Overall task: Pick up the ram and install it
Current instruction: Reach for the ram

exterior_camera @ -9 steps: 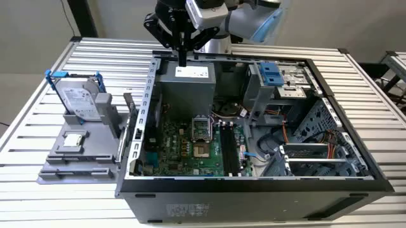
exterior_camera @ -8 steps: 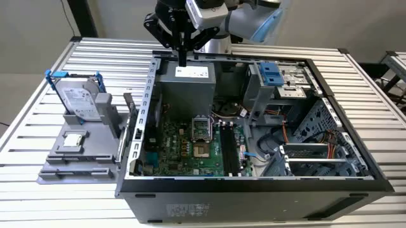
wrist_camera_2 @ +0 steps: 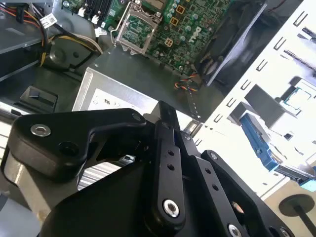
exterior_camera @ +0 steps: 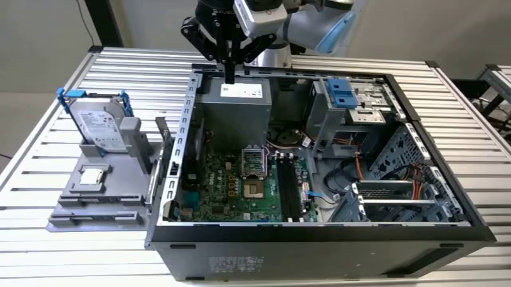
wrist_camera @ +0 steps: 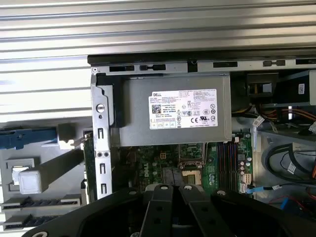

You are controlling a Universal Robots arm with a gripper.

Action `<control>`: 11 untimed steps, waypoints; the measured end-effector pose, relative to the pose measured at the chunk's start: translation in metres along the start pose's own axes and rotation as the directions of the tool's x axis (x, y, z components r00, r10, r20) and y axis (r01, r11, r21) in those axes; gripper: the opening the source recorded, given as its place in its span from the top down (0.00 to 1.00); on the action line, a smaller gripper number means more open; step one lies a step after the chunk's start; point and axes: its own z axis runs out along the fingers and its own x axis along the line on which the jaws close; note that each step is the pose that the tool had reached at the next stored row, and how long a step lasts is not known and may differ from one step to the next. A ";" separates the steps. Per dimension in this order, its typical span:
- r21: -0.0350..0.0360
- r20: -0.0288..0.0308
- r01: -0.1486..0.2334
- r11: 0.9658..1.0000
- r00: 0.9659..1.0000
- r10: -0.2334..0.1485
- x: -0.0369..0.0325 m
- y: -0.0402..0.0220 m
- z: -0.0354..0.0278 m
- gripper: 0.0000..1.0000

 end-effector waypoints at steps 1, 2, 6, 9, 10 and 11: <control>0.000 0.000 0.000 1.000 1.000 0.000 0.0000 0.0000 0.0000 1.00; 0.000 0.000 0.000 1.000 1.000 0.000 0.0000 0.0000 0.0000 1.00; 0.000 0.000 0.000 1.000 1.000 0.000 0.0021 -0.0002 -0.0002 1.00; 0.000 0.000 0.000 1.000 1.000 0.000 0.0077 -0.0006 -0.0002 1.00; 0.000 0.000 0.000 1.000 1.000 0.000 0.0102 -0.0007 -0.0003 1.00; 0.000 0.000 0.000 1.000 1.000 0.000 0.0131 -0.0009 -0.0003 1.00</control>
